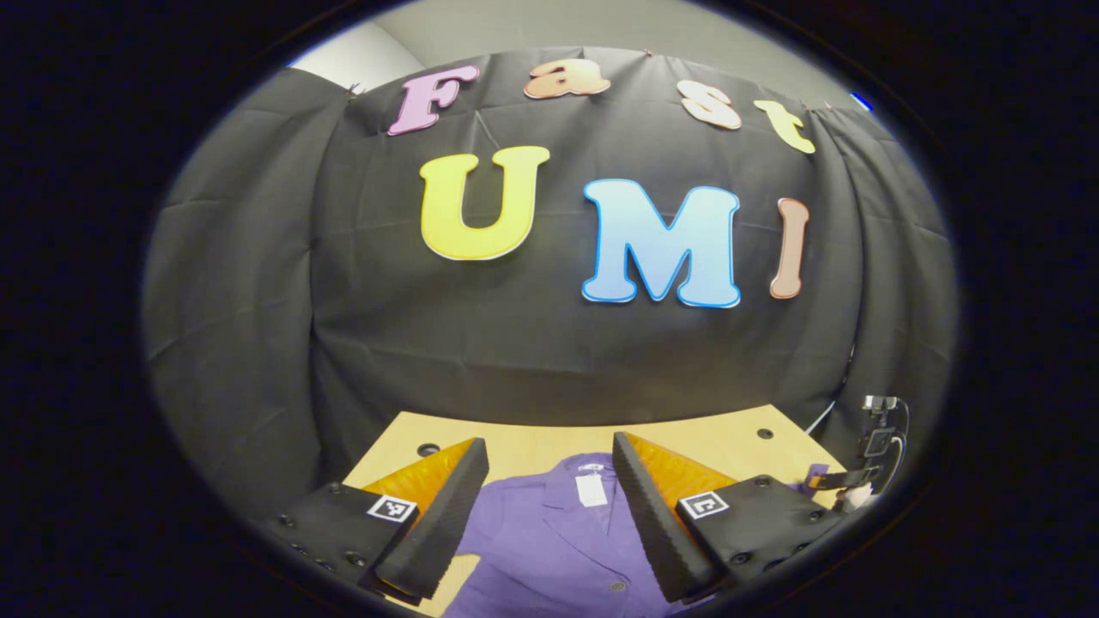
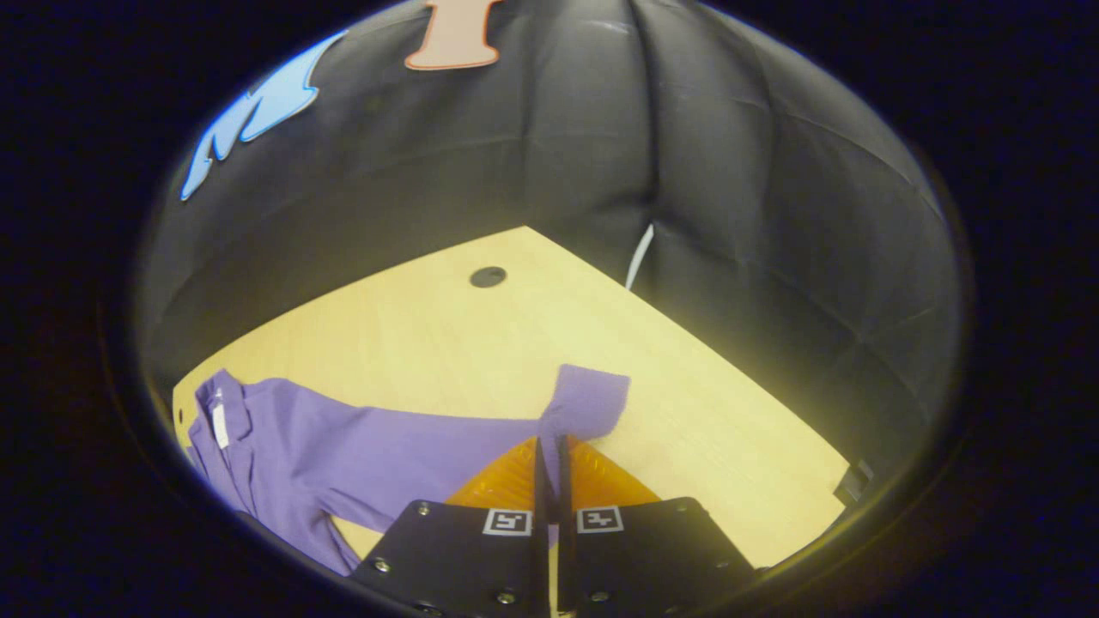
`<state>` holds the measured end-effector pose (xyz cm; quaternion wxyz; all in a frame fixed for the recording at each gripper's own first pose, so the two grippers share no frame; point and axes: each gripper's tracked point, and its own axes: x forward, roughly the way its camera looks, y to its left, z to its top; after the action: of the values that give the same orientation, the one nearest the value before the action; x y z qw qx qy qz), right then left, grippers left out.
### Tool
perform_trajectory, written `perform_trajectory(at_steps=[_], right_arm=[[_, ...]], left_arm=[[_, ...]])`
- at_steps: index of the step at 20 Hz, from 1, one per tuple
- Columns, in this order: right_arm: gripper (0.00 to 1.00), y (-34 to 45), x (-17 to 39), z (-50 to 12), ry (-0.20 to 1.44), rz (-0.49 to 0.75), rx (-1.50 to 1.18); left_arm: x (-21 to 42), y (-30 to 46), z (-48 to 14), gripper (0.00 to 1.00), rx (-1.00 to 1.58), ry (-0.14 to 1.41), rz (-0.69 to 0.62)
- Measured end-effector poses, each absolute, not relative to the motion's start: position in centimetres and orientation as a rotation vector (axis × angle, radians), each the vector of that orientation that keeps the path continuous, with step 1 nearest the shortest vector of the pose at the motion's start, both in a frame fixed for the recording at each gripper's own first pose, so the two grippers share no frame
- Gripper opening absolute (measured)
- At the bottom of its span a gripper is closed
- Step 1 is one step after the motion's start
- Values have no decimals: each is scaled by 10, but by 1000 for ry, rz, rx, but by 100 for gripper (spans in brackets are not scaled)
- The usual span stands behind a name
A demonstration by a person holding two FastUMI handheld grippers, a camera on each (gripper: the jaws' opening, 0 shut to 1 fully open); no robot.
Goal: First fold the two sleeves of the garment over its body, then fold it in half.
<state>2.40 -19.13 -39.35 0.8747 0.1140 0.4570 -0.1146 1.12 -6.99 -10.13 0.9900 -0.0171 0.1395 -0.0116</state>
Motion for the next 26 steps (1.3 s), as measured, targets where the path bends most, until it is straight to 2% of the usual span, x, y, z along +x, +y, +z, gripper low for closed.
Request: perform_trajectory(at_steps=[9, 16, 18, 25, 26], right_arm=[[5, -143, 49, -270, 884, 0, 263], [5, -152, 51, -200, 869, 156, 290], [4, -153, 52, -183, 868, 199, 277], [5, -167, 58, -120, 887, 352, 254], [4, -168, 58, -115, 890, 373, 252]], left_arm=[[-18, -11, -107, 94, -72, 285, 53], [-42, 43, -113, 94, -81, 294, 136], [-49, 60, -112, 97, -75, 294, 164], [-78, 120, -118, 94, -62, 303, 264], [-84, 130, -119, 96, -60, 306, 280]])
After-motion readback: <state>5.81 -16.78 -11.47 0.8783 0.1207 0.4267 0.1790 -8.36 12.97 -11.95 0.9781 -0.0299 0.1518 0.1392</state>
